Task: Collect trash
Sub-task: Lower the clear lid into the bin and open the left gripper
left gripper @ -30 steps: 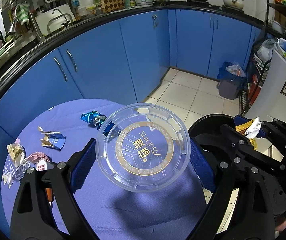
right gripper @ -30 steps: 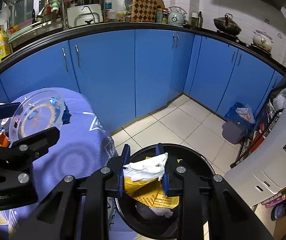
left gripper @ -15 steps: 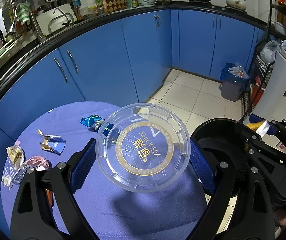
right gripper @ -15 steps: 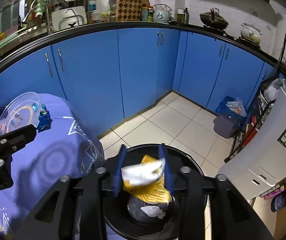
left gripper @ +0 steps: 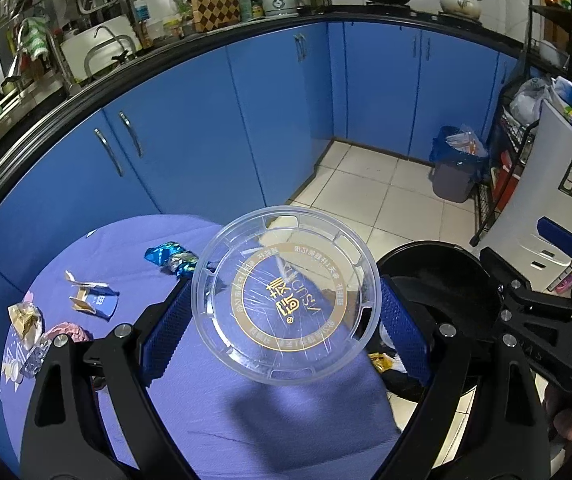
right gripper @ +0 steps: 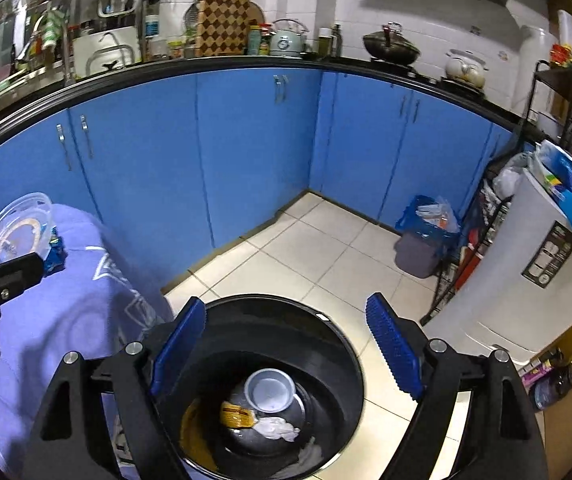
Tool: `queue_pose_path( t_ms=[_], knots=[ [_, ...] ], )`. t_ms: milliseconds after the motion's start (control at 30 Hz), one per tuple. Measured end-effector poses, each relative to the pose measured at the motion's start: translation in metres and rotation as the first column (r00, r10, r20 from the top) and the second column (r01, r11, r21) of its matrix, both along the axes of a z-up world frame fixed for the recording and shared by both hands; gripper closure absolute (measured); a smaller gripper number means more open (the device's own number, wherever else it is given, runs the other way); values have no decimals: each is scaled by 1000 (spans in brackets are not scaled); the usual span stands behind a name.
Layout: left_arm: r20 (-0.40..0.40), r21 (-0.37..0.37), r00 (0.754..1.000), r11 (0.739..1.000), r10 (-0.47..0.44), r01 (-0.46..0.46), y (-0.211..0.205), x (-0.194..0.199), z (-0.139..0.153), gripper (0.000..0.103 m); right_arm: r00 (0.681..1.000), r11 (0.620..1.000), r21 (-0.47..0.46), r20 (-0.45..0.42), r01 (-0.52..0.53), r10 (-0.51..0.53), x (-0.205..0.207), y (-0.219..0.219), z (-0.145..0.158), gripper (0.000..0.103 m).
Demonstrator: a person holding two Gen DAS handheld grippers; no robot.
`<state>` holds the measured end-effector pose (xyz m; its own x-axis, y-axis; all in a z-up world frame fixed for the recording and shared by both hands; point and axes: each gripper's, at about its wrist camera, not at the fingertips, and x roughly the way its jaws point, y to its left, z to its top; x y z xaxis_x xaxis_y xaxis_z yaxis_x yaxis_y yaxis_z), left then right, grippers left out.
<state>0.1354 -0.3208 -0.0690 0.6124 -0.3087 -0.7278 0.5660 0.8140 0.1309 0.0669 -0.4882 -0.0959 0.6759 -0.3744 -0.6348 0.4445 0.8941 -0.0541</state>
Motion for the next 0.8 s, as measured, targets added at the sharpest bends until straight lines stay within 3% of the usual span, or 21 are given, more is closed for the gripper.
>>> queue_pose_path(
  t_ms=[633,700,733,800],
  knots=[
    [7,-18,989,989,-145,145,-78,-38,15,13,984,984,1,27,178,-178,-57,-68,14,22],
    [6,-12,987,987,-158,158,-86,-40,14,11,981,981,15,26,193,-193,-63,-76,12,22],
    [8,-9,988,988,-155,155,-87,-41,14,4,980,980,20,24,197,-198,-64,-78,11,22],
    [0,-14,989,989,-147,147,-86,-40,13,3,980,980,28,20,198,-199,-65,-79,8,22]
  ],
)
